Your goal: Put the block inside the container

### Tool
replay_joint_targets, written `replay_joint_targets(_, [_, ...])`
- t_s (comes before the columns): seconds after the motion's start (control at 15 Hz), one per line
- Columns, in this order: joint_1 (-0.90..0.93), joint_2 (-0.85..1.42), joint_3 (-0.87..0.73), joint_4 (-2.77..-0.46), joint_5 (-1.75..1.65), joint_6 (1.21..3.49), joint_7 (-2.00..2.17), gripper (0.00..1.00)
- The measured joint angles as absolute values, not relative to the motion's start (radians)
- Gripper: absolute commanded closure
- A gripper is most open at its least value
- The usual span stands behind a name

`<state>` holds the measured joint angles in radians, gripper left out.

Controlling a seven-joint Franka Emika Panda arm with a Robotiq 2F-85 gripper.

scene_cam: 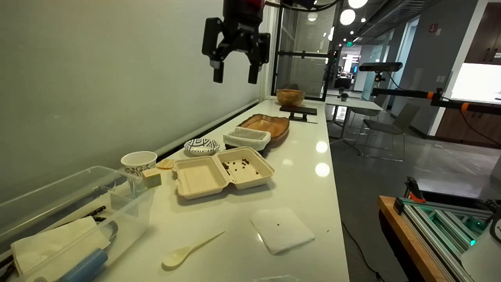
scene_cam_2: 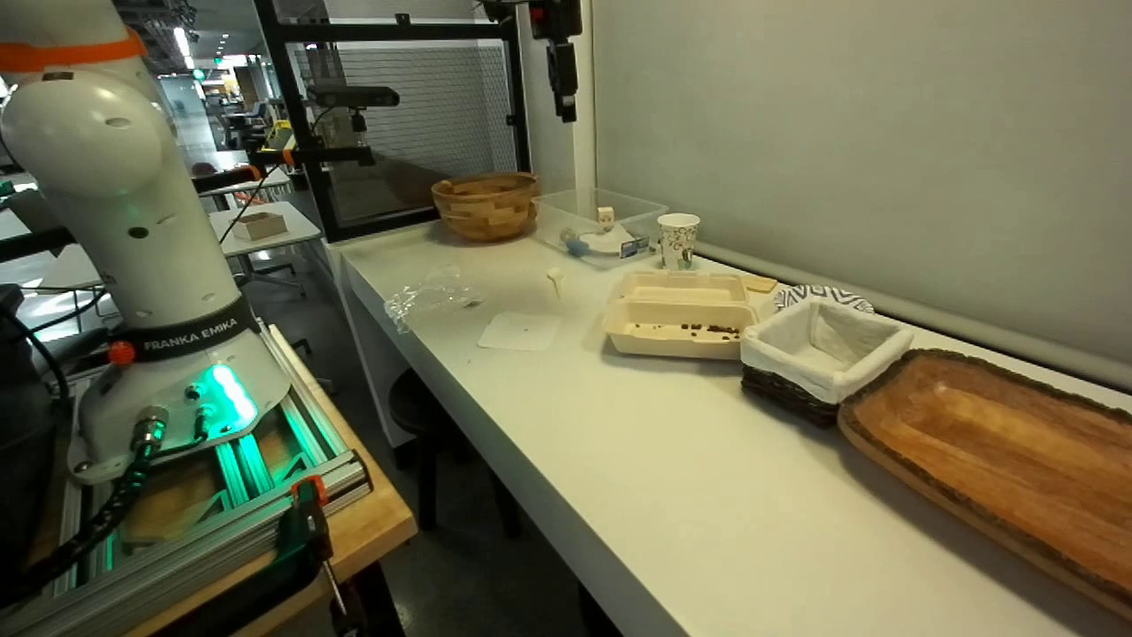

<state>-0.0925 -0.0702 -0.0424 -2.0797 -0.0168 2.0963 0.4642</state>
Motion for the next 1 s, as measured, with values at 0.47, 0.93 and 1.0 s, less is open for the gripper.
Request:
replay_joint_targets(0.47, [-0.047,0.089,-0.020,-2.038,0.035,2.299,0.521,0.00])
replay_joint_targets(0.93, [-0.030,0.180,-0.014,-1.991,0.088,2.313,0.513,0.00])
replay_joint_targets(1.0, [-0.030,0.180,-0.014,-1.989,0.089,2.313,0.512,0.00])
